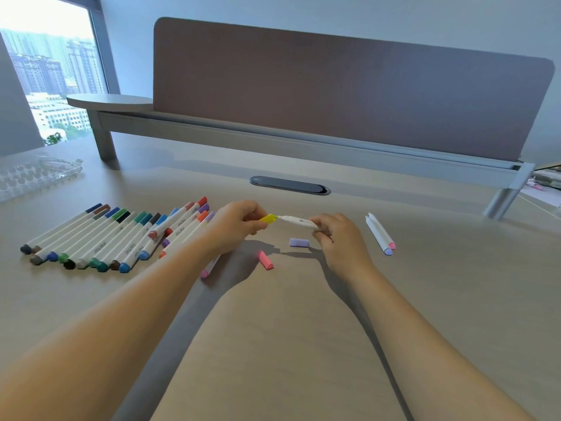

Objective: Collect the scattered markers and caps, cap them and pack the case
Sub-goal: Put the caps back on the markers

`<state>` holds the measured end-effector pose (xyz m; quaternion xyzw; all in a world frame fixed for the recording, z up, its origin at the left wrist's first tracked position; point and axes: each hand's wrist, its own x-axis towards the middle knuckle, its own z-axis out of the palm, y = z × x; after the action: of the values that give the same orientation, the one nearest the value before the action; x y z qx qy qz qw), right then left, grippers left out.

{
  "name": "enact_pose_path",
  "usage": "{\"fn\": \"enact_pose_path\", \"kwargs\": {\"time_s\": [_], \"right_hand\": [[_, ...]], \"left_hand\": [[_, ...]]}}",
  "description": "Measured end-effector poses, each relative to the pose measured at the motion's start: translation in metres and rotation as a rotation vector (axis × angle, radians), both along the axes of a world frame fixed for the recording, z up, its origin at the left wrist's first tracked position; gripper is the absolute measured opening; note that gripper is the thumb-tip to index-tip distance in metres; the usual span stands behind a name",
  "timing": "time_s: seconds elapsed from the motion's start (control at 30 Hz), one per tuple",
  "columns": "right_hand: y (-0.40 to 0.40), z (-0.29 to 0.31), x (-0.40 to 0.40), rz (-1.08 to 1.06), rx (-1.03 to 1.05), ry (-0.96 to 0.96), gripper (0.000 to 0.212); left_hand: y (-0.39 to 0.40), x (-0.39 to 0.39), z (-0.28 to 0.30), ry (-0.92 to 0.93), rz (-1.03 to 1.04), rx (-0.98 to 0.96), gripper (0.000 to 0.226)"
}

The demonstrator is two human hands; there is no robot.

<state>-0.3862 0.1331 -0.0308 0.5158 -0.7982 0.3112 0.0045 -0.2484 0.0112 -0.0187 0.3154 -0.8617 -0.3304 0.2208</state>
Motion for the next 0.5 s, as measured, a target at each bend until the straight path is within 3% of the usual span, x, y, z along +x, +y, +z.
{"fn": "enact_pose_path", "kwargs": {"time_s": [0.5], "right_hand": [[0.002, 0.002, -0.012, -0.002, 0.019, -0.032, 0.031]], "left_hand": [[0.001, -0.014, 0.0, 0.015, 0.025, -0.01, 0.021]]}}
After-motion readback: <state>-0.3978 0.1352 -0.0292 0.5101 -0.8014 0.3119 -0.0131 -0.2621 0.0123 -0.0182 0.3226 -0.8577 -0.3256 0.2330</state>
